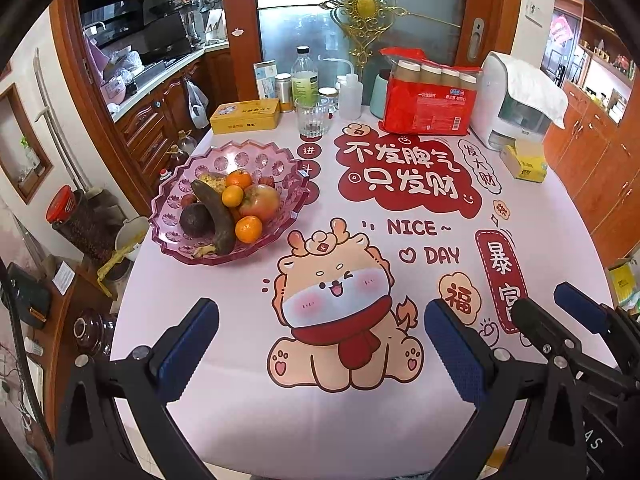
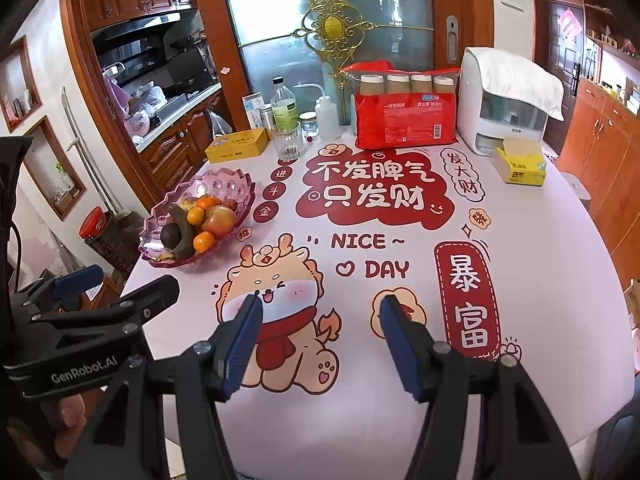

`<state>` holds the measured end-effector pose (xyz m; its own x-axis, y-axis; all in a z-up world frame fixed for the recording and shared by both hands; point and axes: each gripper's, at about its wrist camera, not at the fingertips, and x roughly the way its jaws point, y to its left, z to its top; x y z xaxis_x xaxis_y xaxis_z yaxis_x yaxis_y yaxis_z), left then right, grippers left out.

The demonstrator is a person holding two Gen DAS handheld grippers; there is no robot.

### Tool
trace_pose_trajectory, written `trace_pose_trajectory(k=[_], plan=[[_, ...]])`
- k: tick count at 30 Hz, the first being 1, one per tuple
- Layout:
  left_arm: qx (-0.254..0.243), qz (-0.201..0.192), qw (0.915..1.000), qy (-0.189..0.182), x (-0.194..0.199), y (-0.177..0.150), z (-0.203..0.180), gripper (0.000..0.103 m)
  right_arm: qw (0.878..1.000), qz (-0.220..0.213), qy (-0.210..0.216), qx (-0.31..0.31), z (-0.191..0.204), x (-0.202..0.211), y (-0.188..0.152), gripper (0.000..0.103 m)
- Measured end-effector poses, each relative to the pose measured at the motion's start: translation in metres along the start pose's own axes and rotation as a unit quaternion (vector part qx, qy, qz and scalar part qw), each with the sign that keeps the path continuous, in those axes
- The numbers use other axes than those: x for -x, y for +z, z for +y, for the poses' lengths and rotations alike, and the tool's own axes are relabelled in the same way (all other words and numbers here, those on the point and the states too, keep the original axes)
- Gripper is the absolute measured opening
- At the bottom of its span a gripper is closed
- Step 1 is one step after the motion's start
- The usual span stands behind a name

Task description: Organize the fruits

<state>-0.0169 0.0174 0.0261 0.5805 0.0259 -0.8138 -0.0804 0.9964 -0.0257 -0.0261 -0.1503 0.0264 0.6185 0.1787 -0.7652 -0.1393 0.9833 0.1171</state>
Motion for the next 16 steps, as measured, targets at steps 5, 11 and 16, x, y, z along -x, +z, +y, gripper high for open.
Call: trace_pose_trajectory(k=[5,11,16], plan=[[0.001,0.002,1.0,0.0,-0.0015,-0.0004,-0.0013,0.102,1.0,0.002,0.0,0.0,0.0018,-0.0042,0.0005,0.061],[0.001,0.003,1.0,0.0,-0.0015,-0.0004,-0.0024,0.102,1.0,0.002,0.0,0.0,0.0015,-0.0046,0.0006,0.061],[0.001,0.004,1.0,0.0,-0.0013,-0.0023,-0.0027,0.102,1.0,0.002,0.0,-0.001,0.0015,-0.0047,0.0008,0.061]])
